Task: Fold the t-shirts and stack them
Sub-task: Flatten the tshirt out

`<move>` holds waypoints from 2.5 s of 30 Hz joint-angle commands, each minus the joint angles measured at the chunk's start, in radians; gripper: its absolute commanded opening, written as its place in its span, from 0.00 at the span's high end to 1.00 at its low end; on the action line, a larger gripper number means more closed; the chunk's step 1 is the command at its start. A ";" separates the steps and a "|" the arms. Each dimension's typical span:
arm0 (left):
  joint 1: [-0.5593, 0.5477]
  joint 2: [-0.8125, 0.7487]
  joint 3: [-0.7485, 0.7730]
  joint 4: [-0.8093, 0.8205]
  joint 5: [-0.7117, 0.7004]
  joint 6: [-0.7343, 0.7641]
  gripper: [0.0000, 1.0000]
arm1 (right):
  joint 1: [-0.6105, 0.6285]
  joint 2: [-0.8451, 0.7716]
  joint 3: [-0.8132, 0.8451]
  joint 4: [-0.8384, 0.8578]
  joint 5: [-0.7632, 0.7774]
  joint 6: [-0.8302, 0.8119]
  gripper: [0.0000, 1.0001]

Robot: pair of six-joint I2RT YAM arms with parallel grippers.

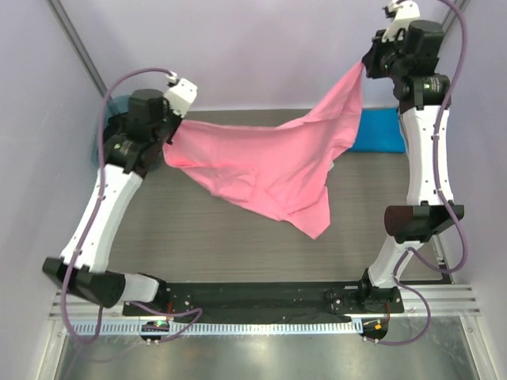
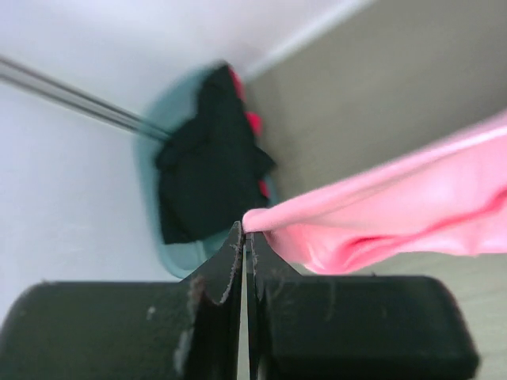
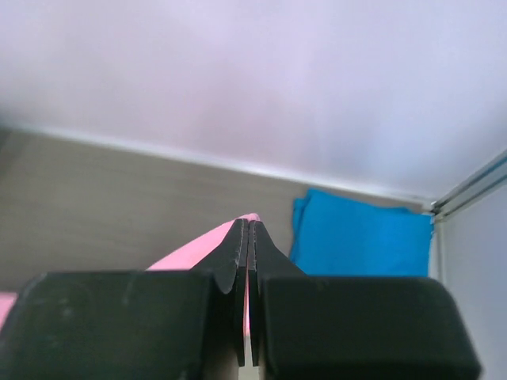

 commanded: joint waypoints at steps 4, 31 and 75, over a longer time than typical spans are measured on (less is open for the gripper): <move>0.023 -0.207 0.087 0.112 -0.050 0.060 1.00 | -0.002 -0.212 0.039 0.135 0.139 0.033 0.99; 0.079 -0.491 0.262 -0.012 0.060 0.096 1.00 | -0.028 -0.744 0.024 0.127 0.190 -0.318 0.99; 0.150 1.032 0.623 0.503 0.082 0.139 1.00 | 0.022 0.638 0.056 0.589 0.317 -0.260 0.99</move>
